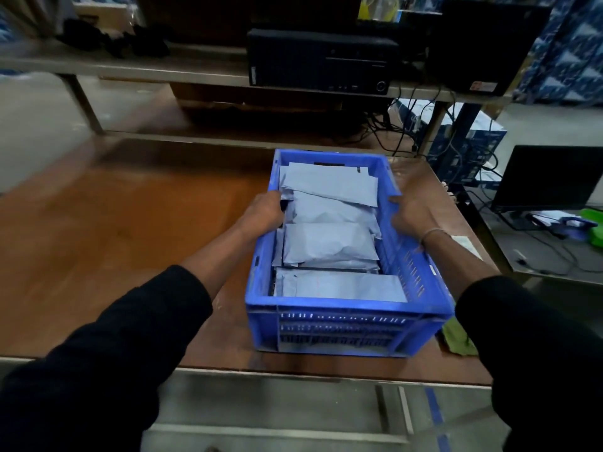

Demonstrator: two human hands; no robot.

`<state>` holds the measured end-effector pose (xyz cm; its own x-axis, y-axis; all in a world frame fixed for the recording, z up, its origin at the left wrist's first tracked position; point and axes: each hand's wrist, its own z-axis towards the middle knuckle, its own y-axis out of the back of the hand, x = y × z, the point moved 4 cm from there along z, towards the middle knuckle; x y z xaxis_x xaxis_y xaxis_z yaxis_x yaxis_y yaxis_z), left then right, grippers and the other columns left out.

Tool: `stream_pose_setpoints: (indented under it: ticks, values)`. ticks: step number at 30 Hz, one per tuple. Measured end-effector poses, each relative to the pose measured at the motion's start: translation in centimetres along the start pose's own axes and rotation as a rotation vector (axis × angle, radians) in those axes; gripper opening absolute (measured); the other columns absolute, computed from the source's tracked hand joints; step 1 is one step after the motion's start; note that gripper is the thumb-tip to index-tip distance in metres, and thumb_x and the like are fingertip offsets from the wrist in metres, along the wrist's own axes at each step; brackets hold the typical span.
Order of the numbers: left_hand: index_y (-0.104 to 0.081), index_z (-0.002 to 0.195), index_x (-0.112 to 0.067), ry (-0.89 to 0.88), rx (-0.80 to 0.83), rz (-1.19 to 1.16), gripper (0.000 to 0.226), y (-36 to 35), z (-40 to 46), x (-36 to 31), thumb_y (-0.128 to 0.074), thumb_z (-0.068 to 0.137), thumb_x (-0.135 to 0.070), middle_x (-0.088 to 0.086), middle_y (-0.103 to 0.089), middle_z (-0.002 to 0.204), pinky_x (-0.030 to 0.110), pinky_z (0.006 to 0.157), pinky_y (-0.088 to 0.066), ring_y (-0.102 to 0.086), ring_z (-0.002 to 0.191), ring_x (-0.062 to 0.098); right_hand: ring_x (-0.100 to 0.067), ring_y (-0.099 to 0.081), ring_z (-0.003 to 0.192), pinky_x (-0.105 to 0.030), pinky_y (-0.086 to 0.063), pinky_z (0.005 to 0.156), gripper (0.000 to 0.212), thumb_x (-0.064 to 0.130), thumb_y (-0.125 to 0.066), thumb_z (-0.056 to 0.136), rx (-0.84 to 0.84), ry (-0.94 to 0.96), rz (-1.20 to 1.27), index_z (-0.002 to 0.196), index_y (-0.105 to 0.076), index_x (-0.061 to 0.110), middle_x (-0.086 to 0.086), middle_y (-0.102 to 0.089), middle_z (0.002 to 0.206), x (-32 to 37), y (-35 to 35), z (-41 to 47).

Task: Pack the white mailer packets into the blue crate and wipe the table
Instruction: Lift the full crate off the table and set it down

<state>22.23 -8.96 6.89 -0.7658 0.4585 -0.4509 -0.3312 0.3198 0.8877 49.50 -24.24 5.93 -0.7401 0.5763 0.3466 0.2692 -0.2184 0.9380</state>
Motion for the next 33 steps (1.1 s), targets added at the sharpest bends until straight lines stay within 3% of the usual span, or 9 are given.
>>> stream_pose_setpoints:
  ticks: [4, 8, 16, 20, 28, 33]
  values:
    - [-0.049, 0.146, -0.007, -0.025, -0.014, -0.039, 0.049, 0.7, -0.8, 0.2, -0.051, 0.097, -0.006, 0.025, -0.053, 0.145, 0.043, 0.099, -0.047, -0.054, 0.129, 0.044, -0.041, -0.055, 0.122, -0.036, -0.043, 0.099, 0.053, 0.005, -0.056, 0.091, -0.05, -0.021, 0.04, 0.143, -0.05, 0.006, -0.026, -0.056, 0.136, 0.5, 0.5, -1.7]
    - [-0.047, 0.148, -0.008, -0.079, -0.008, -0.041, 0.052, 1.9, -1.4, 0.3, -0.051, 0.096, -0.003, 0.021, -0.05, 0.148, 0.041, 0.1, -0.046, -0.052, 0.131, 0.041, -0.044, -0.059, 0.11, -0.042, -0.049, 0.093, 0.044, 0.002, -0.054, 0.09, -0.088, -0.072, 0.073, 0.134, -0.057, 0.002, -0.028, -0.063, 0.123, 1.5, 1.5, -4.3]
    - [-0.049, 0.147, -0.009, -0.234, -0.032, -0.03, 0.054, 5.6, -3.6, -0.2, -0.051, 0.094, -0.003, 0.024, -0.051, 0.147, 0.043, 0.103, -0.045, -0.052, 0.131, 0.043, -0.033, -0.053, 0.128, -0.031, -0.041, 0.104, 0.05, 0.006, -0.056, 0.089, -0.231, -0.223, 0.163, 0.14, -0.055, 0.008, -0.017, -0.054, 0.142, 3.5, 5.1, -11.5]
    - [-0.049, 0.147, -0.011, -0.322, -0.029, -0.058, 0.054, 7.2, -5.7, -1.7, -0.051, 0.094, -0.003, 0.023, -0.049, 0.15, 0.043, 0.107, -0.044, -0.051, 0.134, 0.041, -0.042, -0.054, 0.123, -0.043, -0.042, 0.107, 0.041, -0.001, -0.053, 0.087, -0.298, -0.278, 0.111, 0.127, -0.062, -0.004, -0.028, -0.059, 0.13, 3.9, 7.3, -16.2]
    - [-0.055, 0.141, -0.006, -0.544, 0.041, -0.131, 0.051, 5.9, -10.1, -7.6, -0.049, 0.091, 0.003, 0.028, -0.055, 0.141, 0.04, 0.099, -0.048, -0.058, 0.124, 0.041, -0.04, -0.05, 0.129, -0.041, -0.041, 0.109, 0.044, 0.002, -0.054, 0.091, -0.427, -0.453, 0.088, 0.135, -0.057, 0.002, -0.024, -0.054, 0.14, 1.3, 11.3, -26.5]
    - [-0.057, 0.138, -0.002, -0.668, 0.116, -0.151, 0.046, 2.5, -13.6, -13.2, -0.048, 0.092, 0.004, 0.031, -0.059, 0.131, 0.038, 0.083, -0.049, -0.063, 0.111, 0.044, -0.037, -0.05, 0.131, -0.036, -0.039, 0.108, 0.047, 0.002, -0.054, 0.089, -0.462, -0.577, 0.061, 0.135, -0.058, 0.005, -0.021, -0.055, 0.14, -3.2, 13.1, -32.9]
